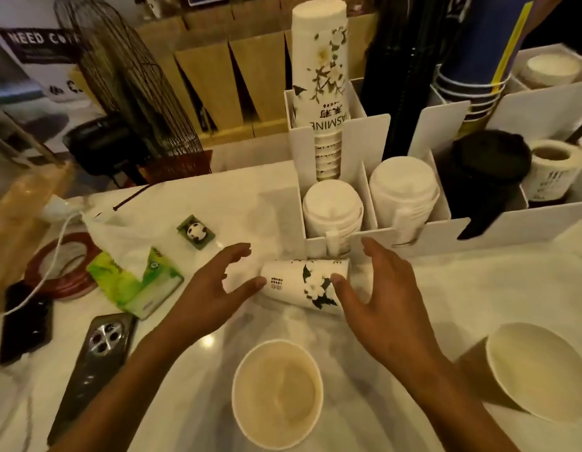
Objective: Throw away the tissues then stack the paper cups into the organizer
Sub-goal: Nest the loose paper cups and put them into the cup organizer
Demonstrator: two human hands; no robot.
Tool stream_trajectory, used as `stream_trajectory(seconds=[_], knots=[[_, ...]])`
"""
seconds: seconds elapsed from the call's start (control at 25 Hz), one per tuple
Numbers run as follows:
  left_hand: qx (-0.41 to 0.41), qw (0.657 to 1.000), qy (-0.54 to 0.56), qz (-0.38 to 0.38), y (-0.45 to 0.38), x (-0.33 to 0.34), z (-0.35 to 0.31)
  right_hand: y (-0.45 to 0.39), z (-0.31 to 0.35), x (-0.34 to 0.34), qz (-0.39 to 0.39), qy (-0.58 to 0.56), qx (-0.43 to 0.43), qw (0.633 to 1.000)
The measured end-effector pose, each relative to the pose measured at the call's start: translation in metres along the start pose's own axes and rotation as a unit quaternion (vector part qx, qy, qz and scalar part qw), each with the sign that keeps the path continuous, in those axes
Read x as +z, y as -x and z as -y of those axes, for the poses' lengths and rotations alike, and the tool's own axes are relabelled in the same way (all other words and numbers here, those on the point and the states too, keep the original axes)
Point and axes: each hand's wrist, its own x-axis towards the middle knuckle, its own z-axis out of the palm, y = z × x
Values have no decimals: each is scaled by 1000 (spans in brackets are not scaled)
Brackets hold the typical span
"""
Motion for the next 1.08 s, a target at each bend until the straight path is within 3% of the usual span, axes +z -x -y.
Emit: stream_trajectory(seconds=[0.12, 0.24, 0.36, 0.48, 0.68, 0.88, 1.08], knots=[[-1, 995, -50, 88, -19, 1, 3, -3, -14, 13, 12, -19, 44, 999], [-32, 986, -19, 160, -41, 0, -2, -11, -23, 22, 30, -42, 98, 994], [-12, 980, -51, 194, -51, 1, 0, -16, -32, 26, 75, -26, 108, 991], [33, 982, -74, 171, -47, 0, 3, -15, -34, 27, 102, -71, 109, 986], [132, 984, -57, 107, -28, -12, -7, -9, -21, 15, 143, -267, 139, 943], [276, 959, -63, 4, -7, -39, -41, -9, 11, -3, 90, -424, 104, 895], [284, 955, -69, -57, 35, -64, -70, 4, 43, -27, 76, -486, 75, 867]])
